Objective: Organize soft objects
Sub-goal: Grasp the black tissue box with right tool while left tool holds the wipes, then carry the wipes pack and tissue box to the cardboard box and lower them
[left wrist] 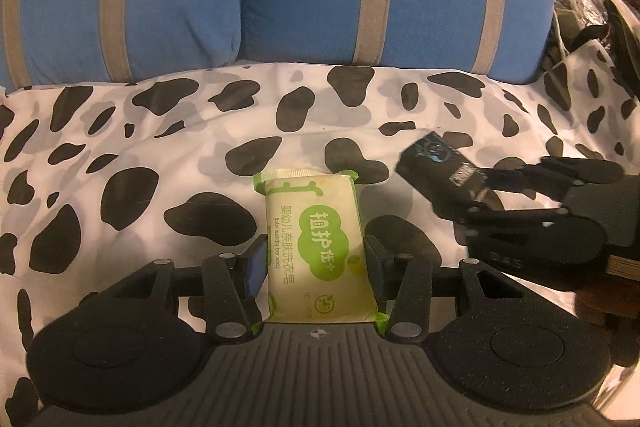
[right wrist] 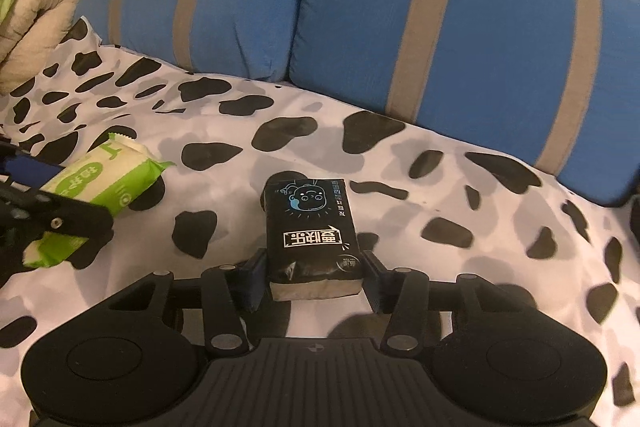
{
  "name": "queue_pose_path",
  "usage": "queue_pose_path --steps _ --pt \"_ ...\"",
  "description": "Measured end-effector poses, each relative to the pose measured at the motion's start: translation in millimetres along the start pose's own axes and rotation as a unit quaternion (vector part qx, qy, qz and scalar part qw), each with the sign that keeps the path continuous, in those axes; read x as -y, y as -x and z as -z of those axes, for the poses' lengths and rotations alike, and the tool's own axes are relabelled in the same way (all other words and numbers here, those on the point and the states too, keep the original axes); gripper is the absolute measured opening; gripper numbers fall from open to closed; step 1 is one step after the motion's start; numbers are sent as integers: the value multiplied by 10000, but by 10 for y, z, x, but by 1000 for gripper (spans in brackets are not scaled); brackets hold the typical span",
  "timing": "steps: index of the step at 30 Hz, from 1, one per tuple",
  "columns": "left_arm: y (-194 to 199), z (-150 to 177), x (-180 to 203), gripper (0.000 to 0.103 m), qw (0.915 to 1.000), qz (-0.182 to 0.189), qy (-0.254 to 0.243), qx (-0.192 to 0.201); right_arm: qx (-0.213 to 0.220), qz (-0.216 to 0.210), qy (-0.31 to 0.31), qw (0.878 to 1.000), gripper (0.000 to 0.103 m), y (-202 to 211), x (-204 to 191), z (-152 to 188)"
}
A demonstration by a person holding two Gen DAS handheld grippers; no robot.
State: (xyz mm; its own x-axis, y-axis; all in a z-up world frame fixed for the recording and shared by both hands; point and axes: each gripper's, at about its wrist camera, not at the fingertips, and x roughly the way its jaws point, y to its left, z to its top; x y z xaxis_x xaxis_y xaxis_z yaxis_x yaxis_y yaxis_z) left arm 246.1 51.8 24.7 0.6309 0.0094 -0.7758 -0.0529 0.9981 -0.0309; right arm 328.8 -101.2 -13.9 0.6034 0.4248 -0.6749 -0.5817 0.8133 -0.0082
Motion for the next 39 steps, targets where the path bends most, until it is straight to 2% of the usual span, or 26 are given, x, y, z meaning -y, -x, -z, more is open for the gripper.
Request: queue_pose_path --steps 10,19,39 --pt "128 199 258 48 9996 145 -260 26 -14 290 -217 9993 51 567 35 248" --pt "279 440 341 48 9989 230 -397 84 26 373 -536 9979 51 986 71 457" --pt "719 954 372 48 9984 384 -394 137 48 372 -606 9975 51 1647 -306 860"
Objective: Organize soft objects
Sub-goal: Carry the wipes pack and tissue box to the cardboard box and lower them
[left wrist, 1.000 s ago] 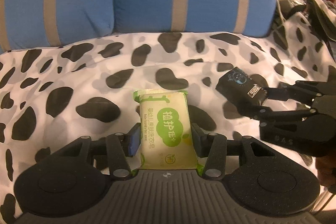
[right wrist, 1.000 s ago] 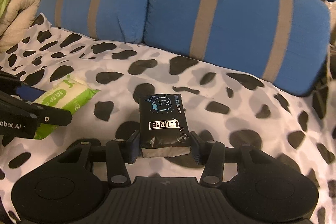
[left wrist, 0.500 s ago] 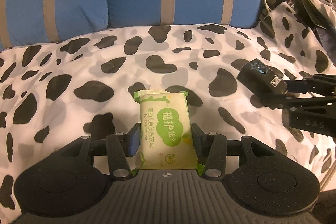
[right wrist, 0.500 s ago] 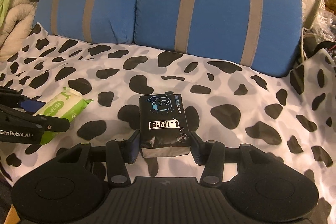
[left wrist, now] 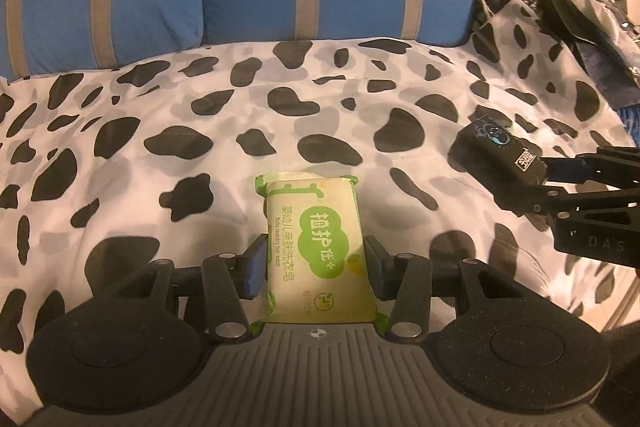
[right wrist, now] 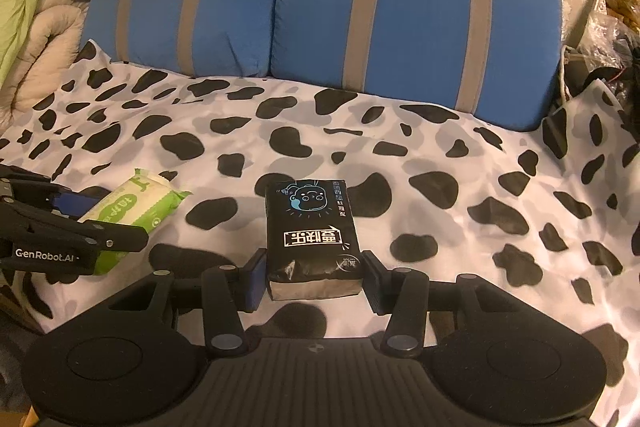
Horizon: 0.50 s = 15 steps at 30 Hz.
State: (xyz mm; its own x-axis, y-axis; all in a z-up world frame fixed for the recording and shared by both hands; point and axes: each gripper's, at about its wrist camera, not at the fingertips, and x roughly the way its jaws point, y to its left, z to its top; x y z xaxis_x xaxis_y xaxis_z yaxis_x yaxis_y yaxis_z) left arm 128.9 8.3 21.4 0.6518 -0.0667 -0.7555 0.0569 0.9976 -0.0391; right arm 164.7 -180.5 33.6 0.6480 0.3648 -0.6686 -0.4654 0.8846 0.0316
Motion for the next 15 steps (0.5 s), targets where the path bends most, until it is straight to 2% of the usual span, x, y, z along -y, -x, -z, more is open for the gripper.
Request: queue_pose_path --steps 15 --pt "295 356 88 48 9999 47 119 -41 -28 -49 -46 10000 51 368 -182 276"
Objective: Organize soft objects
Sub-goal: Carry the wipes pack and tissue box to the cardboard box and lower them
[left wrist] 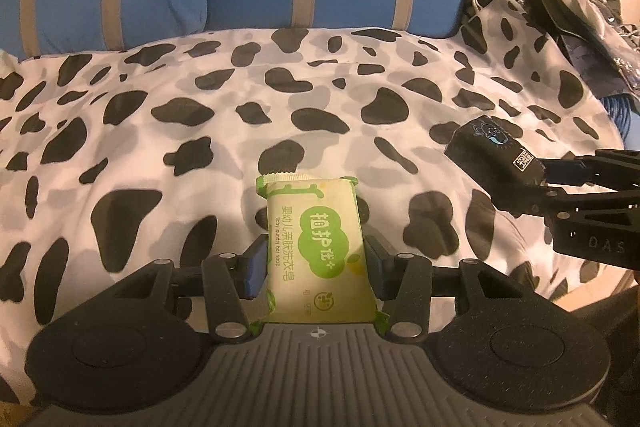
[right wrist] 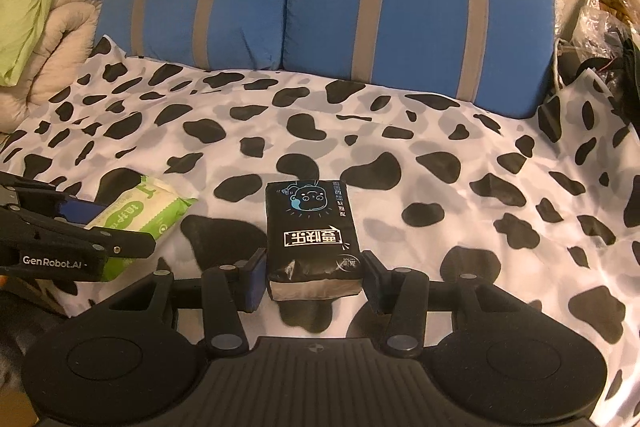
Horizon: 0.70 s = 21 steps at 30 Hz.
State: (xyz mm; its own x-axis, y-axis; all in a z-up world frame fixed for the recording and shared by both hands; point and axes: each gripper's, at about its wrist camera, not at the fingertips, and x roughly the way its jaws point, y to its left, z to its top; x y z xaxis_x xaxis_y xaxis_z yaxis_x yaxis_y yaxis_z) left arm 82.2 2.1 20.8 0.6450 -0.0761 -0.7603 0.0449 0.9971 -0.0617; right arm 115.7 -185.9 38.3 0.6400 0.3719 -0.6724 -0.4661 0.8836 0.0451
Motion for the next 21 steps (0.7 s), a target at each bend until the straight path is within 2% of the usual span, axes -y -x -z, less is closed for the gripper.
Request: queue_pose_path --steps 21 --pt "314 323 129 48 10000 -51 55 3 -103 -21 -134 9999 51 458 -228 341"
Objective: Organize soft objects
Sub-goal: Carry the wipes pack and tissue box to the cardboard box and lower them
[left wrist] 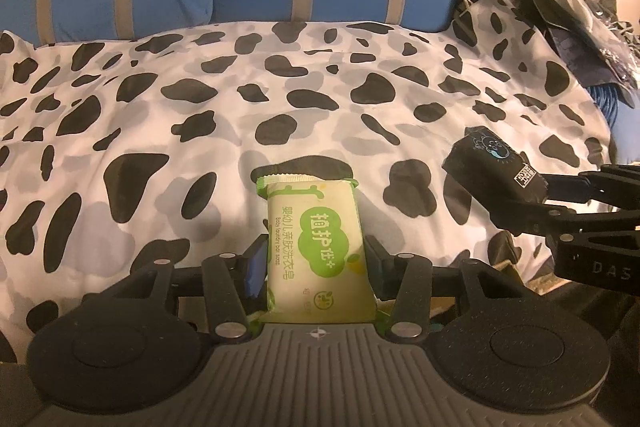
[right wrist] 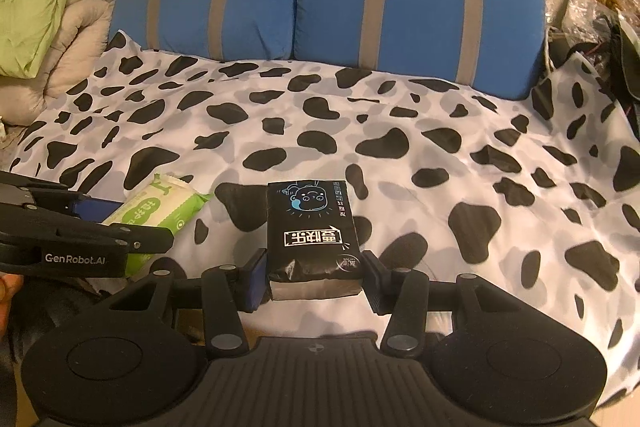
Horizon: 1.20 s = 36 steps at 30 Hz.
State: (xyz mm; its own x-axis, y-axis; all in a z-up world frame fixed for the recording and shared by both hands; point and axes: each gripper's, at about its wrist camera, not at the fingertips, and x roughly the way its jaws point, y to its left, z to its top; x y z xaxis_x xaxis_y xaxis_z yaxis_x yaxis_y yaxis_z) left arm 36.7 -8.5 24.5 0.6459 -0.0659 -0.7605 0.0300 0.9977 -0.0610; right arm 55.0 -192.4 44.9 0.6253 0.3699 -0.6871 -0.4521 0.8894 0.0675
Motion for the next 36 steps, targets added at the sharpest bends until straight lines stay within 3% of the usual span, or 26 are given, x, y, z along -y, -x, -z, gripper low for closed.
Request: queue_pose_path --steps 18,27,36 --pt "81 103 81 48 9998 91 -98 -145 -334 -34 -132 9993 51 89 -65 129" --pt "-34 214 87 48 9961 287 -8 -828 -1073 -117 -290 9937 51 -67 -80 238" --pt "-148 364 80 48 9863 344 140 -1608 -1709 -181 -444 9841 51 -162 -109 365"
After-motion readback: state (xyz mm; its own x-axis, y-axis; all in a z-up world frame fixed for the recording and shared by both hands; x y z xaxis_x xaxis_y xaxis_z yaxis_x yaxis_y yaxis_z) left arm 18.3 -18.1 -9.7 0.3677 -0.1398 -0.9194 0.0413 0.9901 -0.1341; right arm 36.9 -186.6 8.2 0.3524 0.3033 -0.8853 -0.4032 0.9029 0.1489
